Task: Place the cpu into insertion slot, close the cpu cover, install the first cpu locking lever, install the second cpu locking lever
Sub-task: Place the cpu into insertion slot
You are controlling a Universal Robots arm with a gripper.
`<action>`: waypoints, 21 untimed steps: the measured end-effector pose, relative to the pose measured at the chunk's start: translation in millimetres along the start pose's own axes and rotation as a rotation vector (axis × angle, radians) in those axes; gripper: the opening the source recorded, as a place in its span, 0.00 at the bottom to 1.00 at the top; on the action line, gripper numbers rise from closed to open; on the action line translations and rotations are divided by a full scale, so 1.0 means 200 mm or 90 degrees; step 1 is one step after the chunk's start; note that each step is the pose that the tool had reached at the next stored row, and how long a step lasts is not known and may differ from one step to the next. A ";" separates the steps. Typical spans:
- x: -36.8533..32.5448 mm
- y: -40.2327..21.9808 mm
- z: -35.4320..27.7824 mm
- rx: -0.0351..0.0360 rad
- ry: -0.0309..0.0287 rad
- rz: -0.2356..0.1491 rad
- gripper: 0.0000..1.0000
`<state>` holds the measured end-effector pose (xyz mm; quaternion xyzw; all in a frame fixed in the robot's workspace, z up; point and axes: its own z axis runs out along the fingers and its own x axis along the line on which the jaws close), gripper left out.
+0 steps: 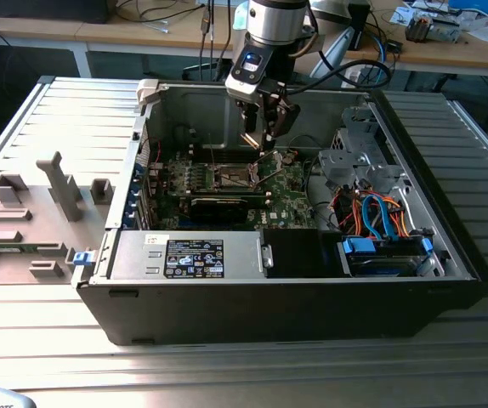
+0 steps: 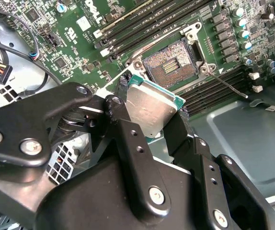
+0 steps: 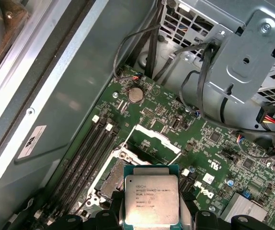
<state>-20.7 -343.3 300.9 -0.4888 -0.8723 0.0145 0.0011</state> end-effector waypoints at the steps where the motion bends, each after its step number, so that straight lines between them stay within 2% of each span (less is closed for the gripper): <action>1: 0.000 0.000 0.000 0.0001 0.0000 0.001 0.54; 21: 0.000 0.000 0.000 0.0027 -0.0035 0.019 0.54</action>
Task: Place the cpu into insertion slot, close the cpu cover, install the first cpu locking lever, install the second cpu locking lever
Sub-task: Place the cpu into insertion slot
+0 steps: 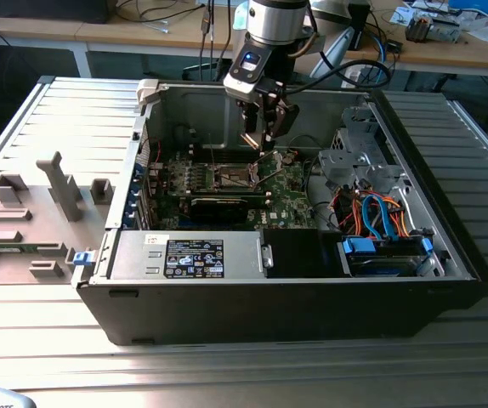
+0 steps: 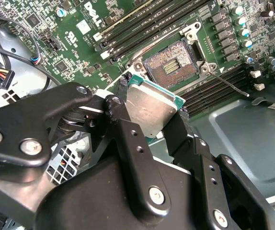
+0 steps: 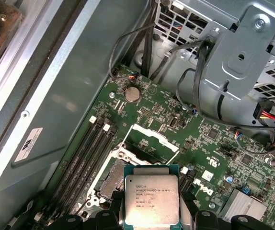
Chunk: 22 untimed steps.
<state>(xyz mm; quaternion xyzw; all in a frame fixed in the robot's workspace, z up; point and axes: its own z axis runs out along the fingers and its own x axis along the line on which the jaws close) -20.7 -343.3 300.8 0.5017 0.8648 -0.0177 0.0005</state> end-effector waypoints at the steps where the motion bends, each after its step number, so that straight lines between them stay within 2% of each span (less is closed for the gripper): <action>1: 0.000 0.000 0.000 0.0001 -0.0002 0.001 0.54; 22: 0.000 0.000 0.000 0.0026 -0.0038 0.013 0.54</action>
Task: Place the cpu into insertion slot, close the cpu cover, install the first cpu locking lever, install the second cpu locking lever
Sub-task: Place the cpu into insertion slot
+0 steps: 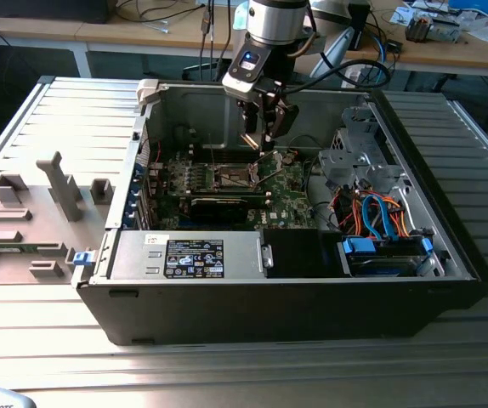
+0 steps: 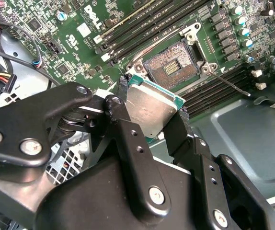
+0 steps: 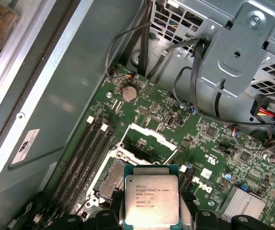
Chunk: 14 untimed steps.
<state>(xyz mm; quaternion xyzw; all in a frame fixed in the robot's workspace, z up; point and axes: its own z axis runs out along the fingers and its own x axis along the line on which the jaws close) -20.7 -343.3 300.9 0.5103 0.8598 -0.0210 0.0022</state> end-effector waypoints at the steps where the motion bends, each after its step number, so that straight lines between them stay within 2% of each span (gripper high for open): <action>1: 0.000 0.000 0.000 0.0001 -0.0002 0.001 0.54; 14: 0.000 0.000 0.000 0.0013 -0.0019 0.006 0.54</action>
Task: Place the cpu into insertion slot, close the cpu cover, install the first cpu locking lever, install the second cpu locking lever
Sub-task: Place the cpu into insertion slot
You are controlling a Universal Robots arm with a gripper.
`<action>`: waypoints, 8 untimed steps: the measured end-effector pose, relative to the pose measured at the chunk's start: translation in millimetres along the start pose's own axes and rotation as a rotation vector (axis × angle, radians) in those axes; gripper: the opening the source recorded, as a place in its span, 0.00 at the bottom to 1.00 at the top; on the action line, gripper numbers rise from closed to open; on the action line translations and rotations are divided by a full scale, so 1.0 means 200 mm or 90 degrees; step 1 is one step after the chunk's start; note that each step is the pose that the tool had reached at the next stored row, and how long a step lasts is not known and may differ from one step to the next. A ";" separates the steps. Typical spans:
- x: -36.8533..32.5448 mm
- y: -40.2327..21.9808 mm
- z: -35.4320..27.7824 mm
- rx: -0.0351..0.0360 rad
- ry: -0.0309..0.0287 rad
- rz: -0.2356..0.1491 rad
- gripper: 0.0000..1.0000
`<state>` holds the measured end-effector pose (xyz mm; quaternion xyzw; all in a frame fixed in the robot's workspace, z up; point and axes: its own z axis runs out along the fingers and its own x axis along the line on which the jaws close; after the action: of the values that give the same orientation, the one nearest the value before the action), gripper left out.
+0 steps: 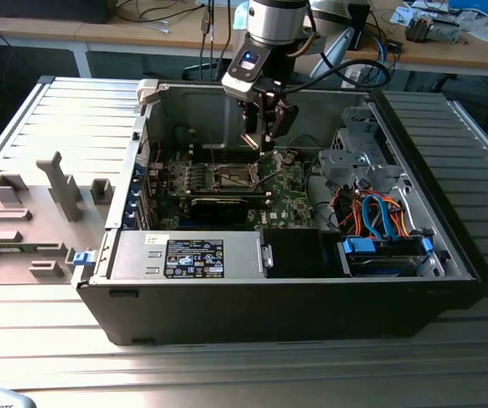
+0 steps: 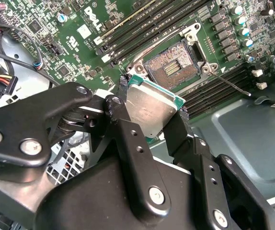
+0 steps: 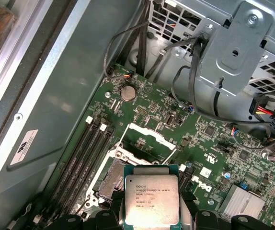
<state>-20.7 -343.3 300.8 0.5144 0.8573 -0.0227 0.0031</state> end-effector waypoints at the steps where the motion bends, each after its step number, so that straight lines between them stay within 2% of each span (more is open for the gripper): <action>1: 0.000 0.000 0.000 0.0001 -0.0001 0.000 0.54; 8: 0.000 0.000 0.000 0.0008 -0.0012 0.003 0.54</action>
<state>-20.7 -343.3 300.9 0.5166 0.8559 -0.0237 0.0036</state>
